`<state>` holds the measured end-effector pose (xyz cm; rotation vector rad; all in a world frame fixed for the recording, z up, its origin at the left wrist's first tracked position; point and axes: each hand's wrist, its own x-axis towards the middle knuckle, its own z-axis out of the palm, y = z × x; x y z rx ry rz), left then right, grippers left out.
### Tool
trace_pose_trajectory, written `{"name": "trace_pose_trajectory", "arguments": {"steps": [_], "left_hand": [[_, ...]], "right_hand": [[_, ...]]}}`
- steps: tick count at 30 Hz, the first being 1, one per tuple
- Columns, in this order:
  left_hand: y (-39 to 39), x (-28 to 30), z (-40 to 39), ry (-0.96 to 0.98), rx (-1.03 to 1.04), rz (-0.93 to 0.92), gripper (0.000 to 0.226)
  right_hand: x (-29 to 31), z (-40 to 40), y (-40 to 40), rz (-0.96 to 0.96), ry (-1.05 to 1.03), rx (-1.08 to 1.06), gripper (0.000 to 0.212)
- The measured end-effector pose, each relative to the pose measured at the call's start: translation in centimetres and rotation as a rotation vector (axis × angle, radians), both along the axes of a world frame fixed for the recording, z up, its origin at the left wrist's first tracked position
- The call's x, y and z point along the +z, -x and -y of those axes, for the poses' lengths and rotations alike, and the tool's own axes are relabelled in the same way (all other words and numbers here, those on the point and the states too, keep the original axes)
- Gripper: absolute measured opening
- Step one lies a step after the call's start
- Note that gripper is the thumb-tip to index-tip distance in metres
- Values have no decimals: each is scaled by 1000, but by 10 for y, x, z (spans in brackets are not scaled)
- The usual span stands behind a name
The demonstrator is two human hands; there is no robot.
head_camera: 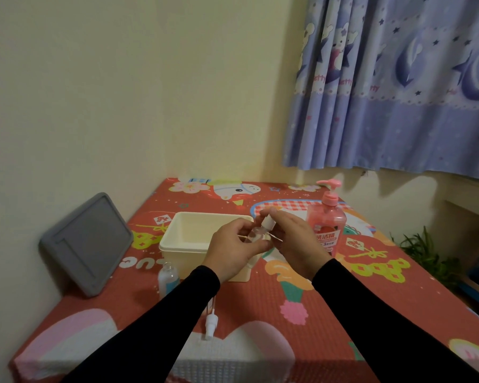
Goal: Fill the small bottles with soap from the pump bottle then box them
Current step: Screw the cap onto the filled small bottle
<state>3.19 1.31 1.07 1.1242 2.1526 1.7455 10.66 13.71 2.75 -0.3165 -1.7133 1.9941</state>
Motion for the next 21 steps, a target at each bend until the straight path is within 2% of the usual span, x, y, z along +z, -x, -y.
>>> {"name": "trace_pose_trajectory", "arguments": {"steps": [4,8,11,15,21], "left_hand": [[3,-1,1,-14,22,10,29],[0,0,1,-9,50,-33,28],[-3,1,0,12,53,-53,29],[-4,1,0,8,39,-42,26],[1,1,2,1,31,-35,25]], "right_hand": [[-2,-5,-3,-7,-63,30,21],[-10,1,-3,-13,-162,-93,32],[-15,2,1,31,-123,-177,33],[-10,8,4,-33,9,-104,42],[-4,6,2,-33,75,-12,27]]}}
